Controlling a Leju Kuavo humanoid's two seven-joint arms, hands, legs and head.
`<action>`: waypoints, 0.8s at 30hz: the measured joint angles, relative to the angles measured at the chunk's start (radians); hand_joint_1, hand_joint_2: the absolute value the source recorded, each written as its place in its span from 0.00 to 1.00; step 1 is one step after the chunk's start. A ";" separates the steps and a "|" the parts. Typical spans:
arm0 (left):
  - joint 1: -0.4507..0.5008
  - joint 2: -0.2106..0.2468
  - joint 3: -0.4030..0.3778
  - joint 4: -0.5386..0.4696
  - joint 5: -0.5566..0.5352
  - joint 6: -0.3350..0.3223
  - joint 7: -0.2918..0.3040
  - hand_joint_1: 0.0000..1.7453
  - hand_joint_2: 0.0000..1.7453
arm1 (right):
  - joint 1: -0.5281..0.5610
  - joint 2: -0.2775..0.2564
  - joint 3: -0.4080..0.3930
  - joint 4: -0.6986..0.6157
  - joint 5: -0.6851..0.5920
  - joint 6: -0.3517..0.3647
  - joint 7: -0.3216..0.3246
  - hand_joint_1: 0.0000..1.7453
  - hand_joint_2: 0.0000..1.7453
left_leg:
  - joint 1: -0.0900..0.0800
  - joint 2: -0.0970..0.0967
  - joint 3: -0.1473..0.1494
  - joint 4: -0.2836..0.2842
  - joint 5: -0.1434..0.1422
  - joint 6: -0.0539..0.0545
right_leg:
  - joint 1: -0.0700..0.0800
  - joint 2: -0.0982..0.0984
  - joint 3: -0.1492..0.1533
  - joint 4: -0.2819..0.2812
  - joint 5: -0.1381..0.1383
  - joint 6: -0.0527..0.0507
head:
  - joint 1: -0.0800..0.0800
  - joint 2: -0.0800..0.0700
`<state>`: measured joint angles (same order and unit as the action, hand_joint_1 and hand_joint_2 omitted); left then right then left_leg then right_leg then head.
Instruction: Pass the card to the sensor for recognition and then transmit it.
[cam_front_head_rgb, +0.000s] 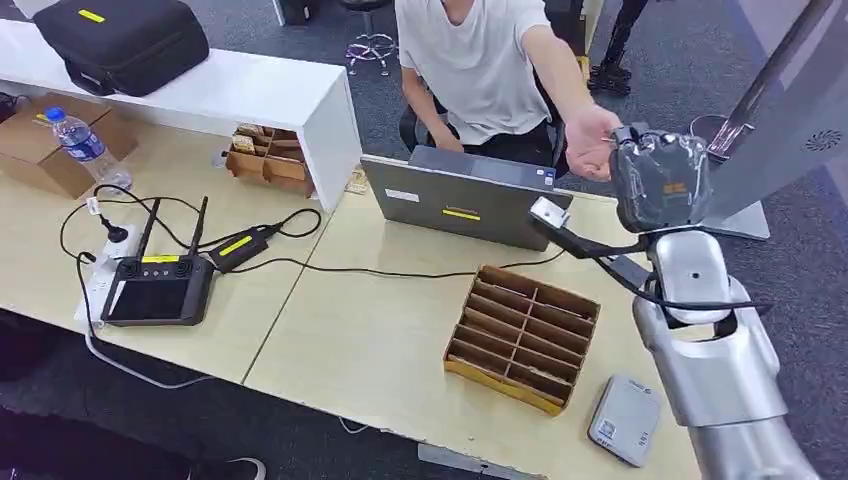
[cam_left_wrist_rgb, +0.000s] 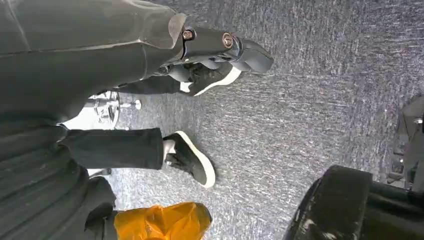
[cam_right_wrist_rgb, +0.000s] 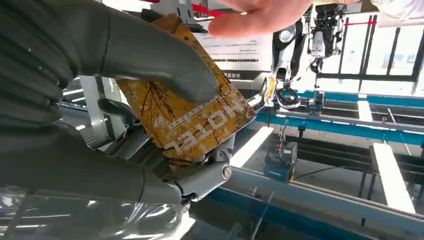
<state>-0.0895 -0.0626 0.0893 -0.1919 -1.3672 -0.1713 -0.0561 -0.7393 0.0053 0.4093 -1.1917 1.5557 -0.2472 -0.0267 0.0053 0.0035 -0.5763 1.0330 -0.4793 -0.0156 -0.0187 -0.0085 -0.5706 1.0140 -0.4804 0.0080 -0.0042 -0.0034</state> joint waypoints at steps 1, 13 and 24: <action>0.000 0.000 0.000 0.000 0.000 0.000 0.000 0.00 1.00 | -0.003 0.002 0.002 0.008 0.000 0.000 0.000 1.00 1.00 | 0.000 0.000 0.000 0.000 0.000 0.000 | 0.000 0.000 0.000 0.000 0.000 0.000 | 0.000 0.000; 0.000 -0.001 -0.001 0.000 0.005 -0.015 0.000 0.00 1.00 | -0.005 0.005 0.009 0.042 -0.002 -0.002 -0.008 0.00 1.00 | 0.000 0.000 0.000 0.000 0.000 0.000 | 0.000 0.000 0.000 0.000 0.000 0.000 | 0.000 0.000; -0.001 -0.001 -0.001 0.000 0.000 -0.008 0.010 0.00 1.00 | 0.003 0.008 0.009 0.049 -0.006 -0.004 -0.018 0.00 1.00 | 0.000 0.000 0.000 0.000 0.000 0.000 | 0.000 0.000 -0.001 0.000 0.000 0.000 | 0.000 0.000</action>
<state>-0.0903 -0.0637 0.0885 -0.1919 -1.3672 -0.1793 -0.0458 -0.7367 0.0130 0.4185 -1.1425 1.5496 -0.2514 -0.0450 0.0053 0.0037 -0.5766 1.0329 -0.4793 -0.0156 -0.0186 -0.0082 -0.5716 1.0139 -0.4804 0.0080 -0.0046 -0.0034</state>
